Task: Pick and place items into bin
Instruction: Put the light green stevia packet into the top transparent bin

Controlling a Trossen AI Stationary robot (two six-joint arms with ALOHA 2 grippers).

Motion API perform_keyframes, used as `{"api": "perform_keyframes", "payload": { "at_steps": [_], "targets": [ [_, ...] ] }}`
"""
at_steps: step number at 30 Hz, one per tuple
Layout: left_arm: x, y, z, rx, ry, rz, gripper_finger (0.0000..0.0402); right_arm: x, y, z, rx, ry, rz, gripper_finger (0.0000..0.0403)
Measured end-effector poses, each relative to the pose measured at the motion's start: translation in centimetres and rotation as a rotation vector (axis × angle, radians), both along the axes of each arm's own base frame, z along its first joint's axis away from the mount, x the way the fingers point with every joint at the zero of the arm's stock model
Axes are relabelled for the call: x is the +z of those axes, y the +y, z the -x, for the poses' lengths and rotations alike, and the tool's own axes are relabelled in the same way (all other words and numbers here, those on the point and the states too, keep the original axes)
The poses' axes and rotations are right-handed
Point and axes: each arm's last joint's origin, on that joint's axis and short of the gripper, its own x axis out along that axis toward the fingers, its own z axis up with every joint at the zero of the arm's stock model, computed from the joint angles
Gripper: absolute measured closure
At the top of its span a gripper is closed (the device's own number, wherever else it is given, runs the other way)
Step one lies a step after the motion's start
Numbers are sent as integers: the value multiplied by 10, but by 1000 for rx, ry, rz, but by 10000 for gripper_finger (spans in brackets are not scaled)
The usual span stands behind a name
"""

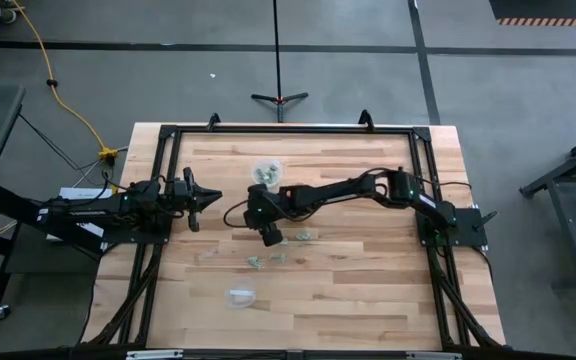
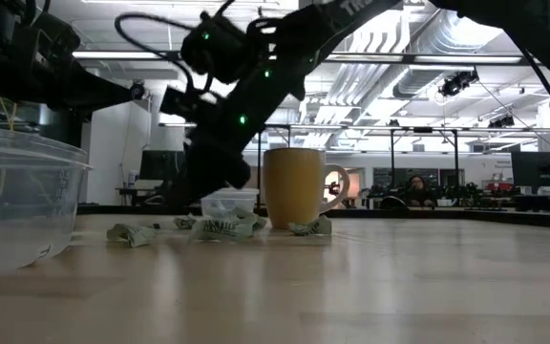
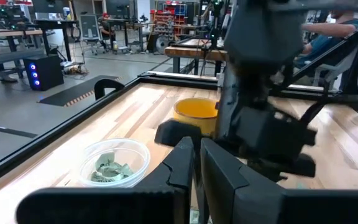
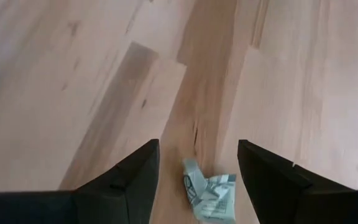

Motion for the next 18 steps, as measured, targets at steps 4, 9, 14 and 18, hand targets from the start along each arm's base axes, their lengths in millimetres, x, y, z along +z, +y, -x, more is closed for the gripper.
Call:
{"api": "perform_keyframes", "payload": {
  "at_steps": [4,9,14,18],
  "targets": [
    [0,0,0,0,0,0,334,-12,-2,1,-19,39,-14,195],
    [0,0,0,0,0,0,334,-16,-4,2,-40,67,3,196],
    [0,0,0,0,0,0,334,-17,-8,5,-54,95,12,216],
    [0,0,0,0,0,0,334,-19,-11,7,-54,122,2,245]
  ]
}}
